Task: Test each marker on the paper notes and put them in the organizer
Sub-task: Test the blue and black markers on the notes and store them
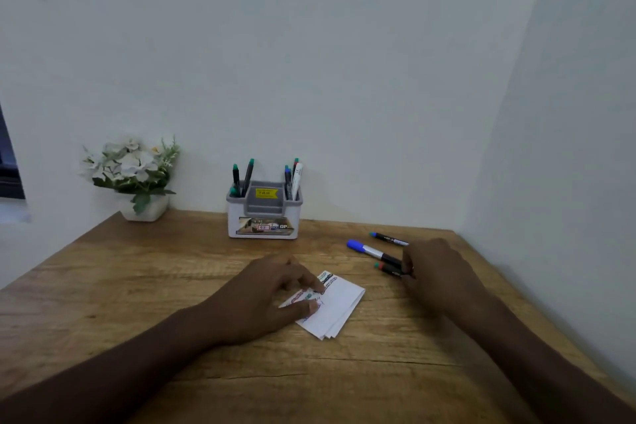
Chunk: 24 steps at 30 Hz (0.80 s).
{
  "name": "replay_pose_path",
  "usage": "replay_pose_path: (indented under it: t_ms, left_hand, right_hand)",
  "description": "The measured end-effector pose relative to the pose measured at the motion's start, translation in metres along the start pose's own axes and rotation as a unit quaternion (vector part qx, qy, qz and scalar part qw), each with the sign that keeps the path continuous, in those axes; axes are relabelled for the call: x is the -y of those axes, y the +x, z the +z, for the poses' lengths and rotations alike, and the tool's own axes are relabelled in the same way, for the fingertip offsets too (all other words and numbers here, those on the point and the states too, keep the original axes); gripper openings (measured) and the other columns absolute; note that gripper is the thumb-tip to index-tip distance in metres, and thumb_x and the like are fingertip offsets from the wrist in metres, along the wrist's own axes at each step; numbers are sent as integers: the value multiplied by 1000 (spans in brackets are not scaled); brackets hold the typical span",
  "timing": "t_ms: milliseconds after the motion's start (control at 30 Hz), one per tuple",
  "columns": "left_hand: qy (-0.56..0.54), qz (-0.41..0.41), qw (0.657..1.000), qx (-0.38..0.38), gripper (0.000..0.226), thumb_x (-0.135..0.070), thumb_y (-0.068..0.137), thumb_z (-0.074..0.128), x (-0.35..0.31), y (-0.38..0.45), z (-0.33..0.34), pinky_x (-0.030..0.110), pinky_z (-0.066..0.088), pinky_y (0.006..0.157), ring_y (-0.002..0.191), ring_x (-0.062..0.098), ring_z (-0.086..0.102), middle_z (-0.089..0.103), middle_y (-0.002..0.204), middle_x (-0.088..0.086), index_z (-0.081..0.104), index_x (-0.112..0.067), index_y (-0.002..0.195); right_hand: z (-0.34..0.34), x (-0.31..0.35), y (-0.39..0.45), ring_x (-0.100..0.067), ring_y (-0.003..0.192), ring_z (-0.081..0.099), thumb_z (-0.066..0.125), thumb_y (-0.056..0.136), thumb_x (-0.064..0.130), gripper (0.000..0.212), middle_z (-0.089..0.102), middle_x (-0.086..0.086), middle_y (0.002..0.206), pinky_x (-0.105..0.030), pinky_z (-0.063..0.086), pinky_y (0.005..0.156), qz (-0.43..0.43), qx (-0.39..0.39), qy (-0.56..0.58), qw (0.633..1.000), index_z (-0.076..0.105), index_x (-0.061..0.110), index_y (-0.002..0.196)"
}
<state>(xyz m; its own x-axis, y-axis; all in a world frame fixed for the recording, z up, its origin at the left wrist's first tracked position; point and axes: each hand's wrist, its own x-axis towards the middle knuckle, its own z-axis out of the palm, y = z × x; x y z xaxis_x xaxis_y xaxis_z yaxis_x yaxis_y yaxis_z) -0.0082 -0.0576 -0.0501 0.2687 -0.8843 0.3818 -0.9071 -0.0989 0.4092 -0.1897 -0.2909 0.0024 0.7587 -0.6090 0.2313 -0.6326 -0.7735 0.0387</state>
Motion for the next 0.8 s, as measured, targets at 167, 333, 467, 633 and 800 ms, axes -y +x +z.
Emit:
replay_pose_path:
  t_ms: [167,333,467,633,800]
  left_hand:
    - [-15,-12,1000,19,31,-59,92,70,2,0,4,19,47,76,101,-2,59,64,110,-29,70,-48,121]
    - [-21,-15,1000,13,30,-52,100,61,-2,0,0,21,49,85,107,-3,56,61,117,-30,63,-42,128]
    - [-32,13,998,-60,42,-52,110,28,-6,-4,-9,21,43,97,120,-1,53,58,127,-27,54,-41,141]
    - [-47,79,994,-62,27,-43,114,35,-16,-1,-3,12,41,81,103,1,61,62,111,-29,54,-45,132]
    - [-34,64,994,-76,29,-40,113,33,-13,-1,-3,16,42,76,97,-2,59,62,105,-21,56,-36,128]
  right_hand:
    - [-2,12,-5,-20,104,70,54,109,26,25,74,-5,117,-30,50,77,-39,27,-26,999,74,16,120]
    - [-21,26,-12,-6,75,68,57,110,31,12,74,8,85,-27,51,67,-109,-126,350,922,67,26,106]
    - [-8,55,-23,-28,85,76,52,106,44,30,76,-7,99,-41,66,75,-198,-94,630,745,56,15,113]
    - [25,67,-26,-20,100,81,68,98,51,29,80,5,111,-45,68,88,-198,-66,589,781,61,31,118]
    - [28,74,-26,-10,92,82,78,97,37,10,85,10,98,-31,66,81,-209,-39,567,796,79,39,106]
